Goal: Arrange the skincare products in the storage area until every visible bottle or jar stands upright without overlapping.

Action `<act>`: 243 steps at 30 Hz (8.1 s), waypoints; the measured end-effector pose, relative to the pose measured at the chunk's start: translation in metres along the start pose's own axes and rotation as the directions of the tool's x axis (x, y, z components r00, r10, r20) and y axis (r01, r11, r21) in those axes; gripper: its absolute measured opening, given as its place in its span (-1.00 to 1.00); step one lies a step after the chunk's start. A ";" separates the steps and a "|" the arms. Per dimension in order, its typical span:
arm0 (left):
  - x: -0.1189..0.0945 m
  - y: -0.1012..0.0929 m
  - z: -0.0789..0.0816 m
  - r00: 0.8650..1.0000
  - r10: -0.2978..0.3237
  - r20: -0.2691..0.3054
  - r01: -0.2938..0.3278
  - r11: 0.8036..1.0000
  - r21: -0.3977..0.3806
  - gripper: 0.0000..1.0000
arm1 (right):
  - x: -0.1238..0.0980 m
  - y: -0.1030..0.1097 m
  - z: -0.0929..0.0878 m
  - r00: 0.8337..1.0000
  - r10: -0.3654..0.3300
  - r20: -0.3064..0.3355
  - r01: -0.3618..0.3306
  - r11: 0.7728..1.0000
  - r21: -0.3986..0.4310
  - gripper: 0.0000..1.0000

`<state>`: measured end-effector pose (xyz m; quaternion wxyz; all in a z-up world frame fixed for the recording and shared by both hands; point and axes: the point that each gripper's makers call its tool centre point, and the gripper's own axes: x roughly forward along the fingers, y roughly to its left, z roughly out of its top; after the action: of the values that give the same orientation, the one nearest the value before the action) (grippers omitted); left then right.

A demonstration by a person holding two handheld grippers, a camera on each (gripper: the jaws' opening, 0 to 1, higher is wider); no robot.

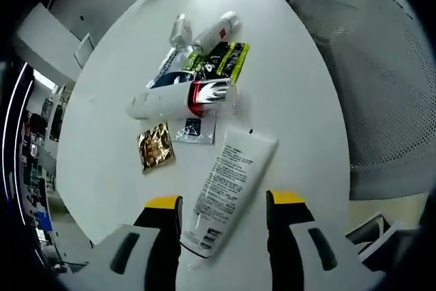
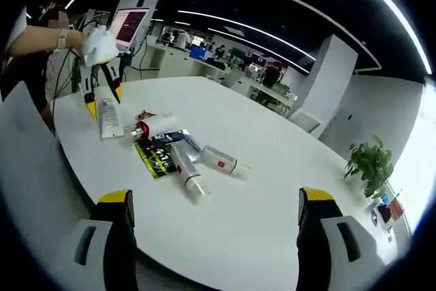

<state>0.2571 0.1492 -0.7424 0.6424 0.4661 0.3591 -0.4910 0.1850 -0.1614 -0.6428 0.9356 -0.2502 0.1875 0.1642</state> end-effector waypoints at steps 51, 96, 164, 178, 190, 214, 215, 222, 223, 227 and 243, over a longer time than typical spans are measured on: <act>0.023 -0.015 -0.015 0.939 -0.220 -0.263 0.291 0.917 0.274 -0.47 | 0.004 0.006 -0.009 0.998 0.036 -0.049 -0.037 0.999 -0.012 0.99; -0.020 -0.017 0.071 0.915 0.014 0.403 -0.009 1.000 -0.015 -0.48 | 0.025 0.074 0.050 0.913 0.399 0.088 -0.405 0.913 0.057 0.09; -0.037 -0.061 0.175 0.632 -0.048 0.774 0.211 0.971 -0.112 -0.47 | 0.018 0.113 0.105 0.629 0.748 -0.214 -0.531 0.212 -0.820 -0.49; -0.037 -0.063 0.173 0.633 -0.076 0.770 0.235 0.967 -0.097 -0.46 | 0.021 0.125 0.097 0.592 0.749 -0.298 -0.472 0.023 -0.881 -0.69; -0.037 -0.066 0.173 0.621 -0.092 0.778 0.256 0.962 -0.091 -0.46 | 0.019 0.122 0.083 0.586 0.730 -0.352 -0.502 -0.014 -0.865 -0.86; -0.034 -0.052 0.179 0.685 0.065 0.726 0.012 0.995 -0.101 -0.57 | 0.032 0.115 0.089 0.613 0.670 -0.420 -0.699 0.211 -0.684 -0.94; -0.033 -0.051 0.180 0.685 0.073 0.725 0.009 0.994 -0.109 -0.57 | 0.033 0.113 0.090 0.616 0.665 -0.421 -0.706 0.230 -0.670 -0.94; -0.023 -0.053 0.178 0.716 0.097 0.692 -0.026 0.993 -0.113 -0.59 | 0.031 0.113 0.091 0.620 0.639 -0.455 -0.733 0.264 -0.627 -0.95; -0.022 -0.051 0.177 0.714 0.108 0.691 -0.026 0.991 -0.128 -0.62 | 0.031 0.113 0.092 0.620 0.636 -0.459 -0.734 0.264 -0.626 -0.95; -0.022 -0.046 0.177 0.706 0.139 0.694 -0.039 0.987 -0.158 -0.66 | 0.032 0.110 0.093 0.620 0.609 -0.495 -0.746 0.260 -0.613 -0.95; -0.020 -0.036 0.191 0.665 0.144 0.733 -0.009 0.983 -0.185 -0.69 | 0.025 0.096 0.099 0.616 0.554 -0.560 -0.776 0.301 -0.555 -0.94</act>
<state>0.2176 -0.0293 -0.6744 0.7892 0.1855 0.0858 -0.5792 0.1948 -0.0245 -0.6131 0.5465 -0.5334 0.3089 0.5668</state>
